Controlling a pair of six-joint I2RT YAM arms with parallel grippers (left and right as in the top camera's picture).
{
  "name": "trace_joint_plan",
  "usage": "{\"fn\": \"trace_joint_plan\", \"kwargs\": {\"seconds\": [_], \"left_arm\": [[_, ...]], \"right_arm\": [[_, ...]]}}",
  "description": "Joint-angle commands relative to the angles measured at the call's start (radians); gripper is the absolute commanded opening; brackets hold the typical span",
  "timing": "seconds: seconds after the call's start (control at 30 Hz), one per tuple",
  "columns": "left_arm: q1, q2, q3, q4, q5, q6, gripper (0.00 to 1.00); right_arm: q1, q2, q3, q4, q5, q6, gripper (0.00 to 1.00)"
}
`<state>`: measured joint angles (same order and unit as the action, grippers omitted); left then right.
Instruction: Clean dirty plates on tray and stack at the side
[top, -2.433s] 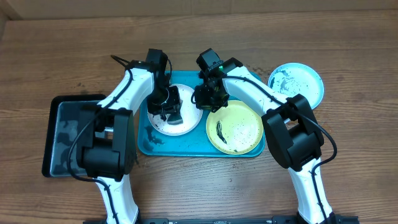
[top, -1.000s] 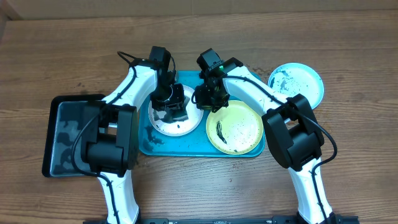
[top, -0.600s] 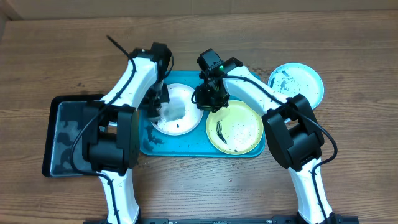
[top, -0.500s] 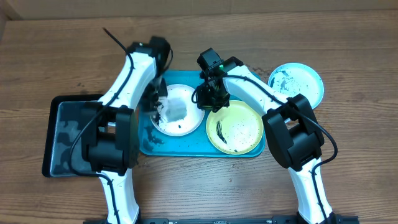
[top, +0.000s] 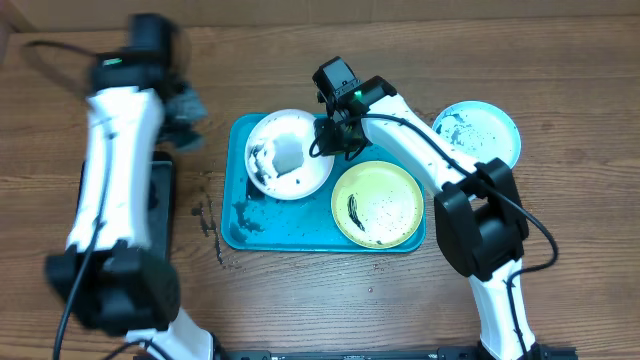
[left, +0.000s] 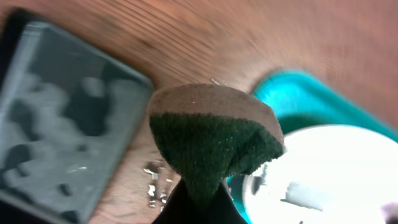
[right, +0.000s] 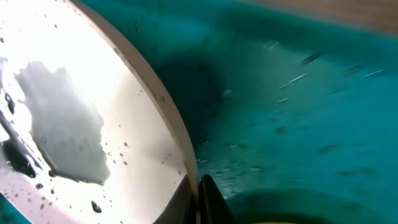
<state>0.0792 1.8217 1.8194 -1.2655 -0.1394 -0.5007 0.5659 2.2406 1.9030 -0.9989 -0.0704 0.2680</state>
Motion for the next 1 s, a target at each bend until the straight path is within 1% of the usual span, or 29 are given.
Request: {"fn": "trace_joint_plan", "kwargs": {"seconds": [0.0, 0.1, 0.17, 0.27, 0.37, 0.4, 0.5, 0.63, 0.77, 0.97], "left_arm": [[0.118, -0.05, 0.02, -0.026, 0.038, -0.017, 0.04], [0.208, -0.049, 0.013, -0.051, 0.05, -0.017, 0.04], [0.273, -0.049, -0.006, -0.059, 0.061, -0.02, 0.04], [0.319, -0.048, -0.019, -0.058, 0.063, -0.025, 0.04], [0.35, -0.048, -0.022, -0.055, 0.063, -0.029, 0.04], [0.369, -0.048, -0.022, -0.05, 0.063, -0.029, 0.04], [0.39, -0.048, -0.023, -0.043, 0.063, -0.031, 0.04], [0.407, -0.048, -0.023, -0.043, 0.063, -0.031, 0.04], [0.412, -0.048, -0.024, -0.043, 0.063, -0.031, 0.04], [0.412, -0.048, -0.024, -0.043, 0.064, -0.031, 0.04]], "right_arm": [[0.057, -0.122, 0.057, 0.001, 0.294, -0.114, 0.04], [0.117, -0.152, 0.071, 0.009, 0.484, -0.19, 0.04], [0.183, -0.164, 0.08, 0.033, 0.643, -0.283, 0.04], [0.254, -0.165, 0.08, 0.075, 0.806, -0.367, 0.04], [0.319, -0.165, 0.08, 0.11, 0.921, -0.442, 0.04], [0.356, -0.164, 0.08, 0.137, 0.98, -0.491, 0.04], [0.401, -0.164, 0.08, 0.169, 1.028, -0.569, 0.04], [0.435, -0.165, 0.08, 0.19, 1.095, -0.633, 0.04], [0.446, -0.165, 0.08, 0.194, 1.145, -0.643, 0.04], [0.446, -0.165, 0.08, 0.194, 1.145, -0.644, 0.04]]}}
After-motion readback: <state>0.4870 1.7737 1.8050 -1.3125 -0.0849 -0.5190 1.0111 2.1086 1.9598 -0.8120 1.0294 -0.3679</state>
